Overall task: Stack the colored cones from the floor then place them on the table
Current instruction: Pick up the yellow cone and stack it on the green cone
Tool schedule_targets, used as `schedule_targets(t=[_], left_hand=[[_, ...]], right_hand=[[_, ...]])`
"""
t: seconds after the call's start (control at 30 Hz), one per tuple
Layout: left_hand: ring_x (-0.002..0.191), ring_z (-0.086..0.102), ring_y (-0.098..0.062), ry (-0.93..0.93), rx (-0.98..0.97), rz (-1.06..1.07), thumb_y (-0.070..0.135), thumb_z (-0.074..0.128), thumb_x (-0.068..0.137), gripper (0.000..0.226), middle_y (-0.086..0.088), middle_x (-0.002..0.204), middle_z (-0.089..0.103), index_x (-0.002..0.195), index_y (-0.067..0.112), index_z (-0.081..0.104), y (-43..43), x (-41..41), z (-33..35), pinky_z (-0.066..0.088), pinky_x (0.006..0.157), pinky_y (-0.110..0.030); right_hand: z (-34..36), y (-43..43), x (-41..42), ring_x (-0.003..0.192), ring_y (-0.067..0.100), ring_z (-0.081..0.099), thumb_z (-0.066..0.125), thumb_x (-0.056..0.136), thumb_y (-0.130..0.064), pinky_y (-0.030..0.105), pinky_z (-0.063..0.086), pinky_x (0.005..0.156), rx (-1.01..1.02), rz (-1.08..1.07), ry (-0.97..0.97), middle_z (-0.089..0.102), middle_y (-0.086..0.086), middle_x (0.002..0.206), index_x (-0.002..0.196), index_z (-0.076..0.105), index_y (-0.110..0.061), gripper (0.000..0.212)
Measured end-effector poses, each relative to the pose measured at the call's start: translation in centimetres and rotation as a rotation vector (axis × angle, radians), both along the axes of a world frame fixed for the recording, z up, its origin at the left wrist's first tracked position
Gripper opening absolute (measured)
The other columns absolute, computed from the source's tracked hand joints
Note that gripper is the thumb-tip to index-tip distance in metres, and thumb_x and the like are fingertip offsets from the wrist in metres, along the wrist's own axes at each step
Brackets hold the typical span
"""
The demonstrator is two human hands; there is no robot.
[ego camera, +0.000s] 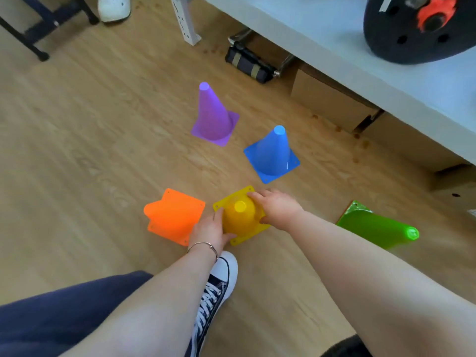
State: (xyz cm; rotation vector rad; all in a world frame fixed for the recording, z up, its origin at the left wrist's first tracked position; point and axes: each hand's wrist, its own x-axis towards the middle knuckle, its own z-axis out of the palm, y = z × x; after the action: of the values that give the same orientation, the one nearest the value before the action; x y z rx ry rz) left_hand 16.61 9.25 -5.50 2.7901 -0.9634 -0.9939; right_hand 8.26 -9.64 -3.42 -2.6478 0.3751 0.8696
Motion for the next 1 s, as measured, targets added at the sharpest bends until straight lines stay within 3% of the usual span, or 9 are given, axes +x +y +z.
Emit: schedule_targets(t=[0.37,0.73,1.0], left_hand=[[0.133,0.046,-0.025,0.143,-0.253,0.142,0.041,0.071,0.081,0.076,-0.006,0.145,0.049,0.146,0.02,0.037,-2.5,-0.8,2.8,0.038,0.107,-0.037],[0.127,0.054,-0.023,0.096,-0.381,-0.156,0.042,0.075,0.076,0.076,-0.003,0.138,0.058,0.142,0.024,0.044,-10.8,-1.8,11.9,0.042,0.105,-0.036],[0.122,0.056,-0.022,0.141,-0.405,-0.416,0.048,0.073,0.075,0.07,0.004,0.132,0.061,0.138,0.032,0.045,-17.6,-7.8,14.0,0.047,0.101,-0.041]], right_hand=[[2.9,-3.0,-2.2,0.12,0.038,0.061,0.081,0.084,-0.033,0.043,0.052,0.088,0.109,-0.152,-0.027,0.062,0.015,0.134,0.144,0.04,-0.015,0.075],[13.5,-7.7,-9.9,0.12,0.036,0.06,0.084,0.08,-0.04,0.044,0.053,0.091,0.037,-0.448,-0.198,0.063,0.01,0.135,0.145,0.039,-0.023,0.081],[16.6,-9.9,-19.4,0.122,0.035,0.058,0.084,0.079,-0.044,0.045,0.052,0.094,-0.036,-0.681,-0.188,0.062,0.013,0.134,0.146,0.038,-0.024,0.084]])
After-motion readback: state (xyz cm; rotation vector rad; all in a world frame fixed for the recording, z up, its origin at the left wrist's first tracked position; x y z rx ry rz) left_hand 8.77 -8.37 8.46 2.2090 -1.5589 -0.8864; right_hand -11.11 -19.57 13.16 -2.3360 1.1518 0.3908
